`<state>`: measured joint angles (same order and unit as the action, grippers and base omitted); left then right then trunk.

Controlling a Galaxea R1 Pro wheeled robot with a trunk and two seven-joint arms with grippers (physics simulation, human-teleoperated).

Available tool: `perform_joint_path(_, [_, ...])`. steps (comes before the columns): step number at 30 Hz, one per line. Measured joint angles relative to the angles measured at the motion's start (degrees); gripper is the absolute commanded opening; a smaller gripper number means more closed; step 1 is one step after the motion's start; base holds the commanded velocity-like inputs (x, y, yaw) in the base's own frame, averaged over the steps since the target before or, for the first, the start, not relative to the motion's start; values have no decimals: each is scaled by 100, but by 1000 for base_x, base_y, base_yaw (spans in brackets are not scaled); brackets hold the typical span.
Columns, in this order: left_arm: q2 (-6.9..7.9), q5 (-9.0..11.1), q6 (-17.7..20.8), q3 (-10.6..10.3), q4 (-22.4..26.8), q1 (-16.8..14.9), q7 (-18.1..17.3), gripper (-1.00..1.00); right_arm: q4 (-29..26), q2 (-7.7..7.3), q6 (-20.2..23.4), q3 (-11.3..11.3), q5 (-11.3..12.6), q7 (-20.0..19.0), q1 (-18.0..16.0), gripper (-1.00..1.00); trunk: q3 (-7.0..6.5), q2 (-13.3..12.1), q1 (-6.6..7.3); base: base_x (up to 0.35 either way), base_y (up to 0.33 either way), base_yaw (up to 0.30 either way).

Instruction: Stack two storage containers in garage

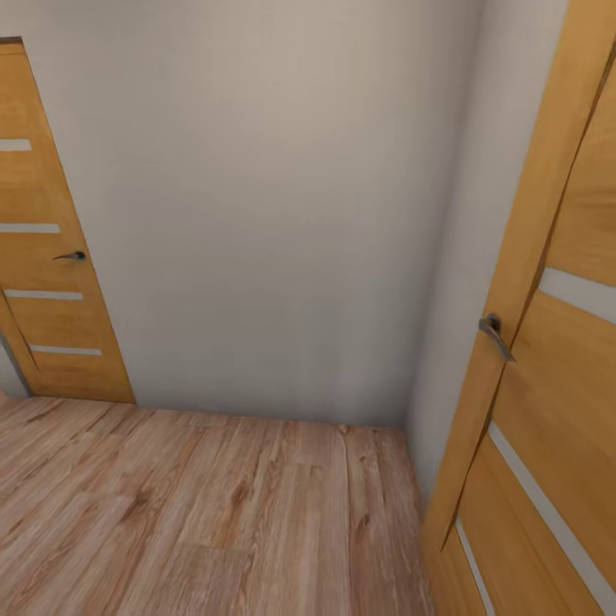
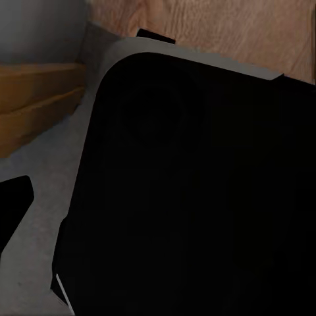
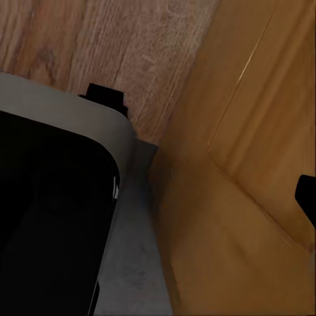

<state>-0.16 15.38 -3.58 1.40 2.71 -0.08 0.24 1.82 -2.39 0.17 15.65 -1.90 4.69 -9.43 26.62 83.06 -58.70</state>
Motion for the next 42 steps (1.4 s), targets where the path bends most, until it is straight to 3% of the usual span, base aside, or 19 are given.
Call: perform_joint_path(42, [0, 0, -6, -2, 0, 0, 0, 100, -1, 0, 7, 0, 0, 29, 0, 100, 0, 0, 0, 314, 0, 0])
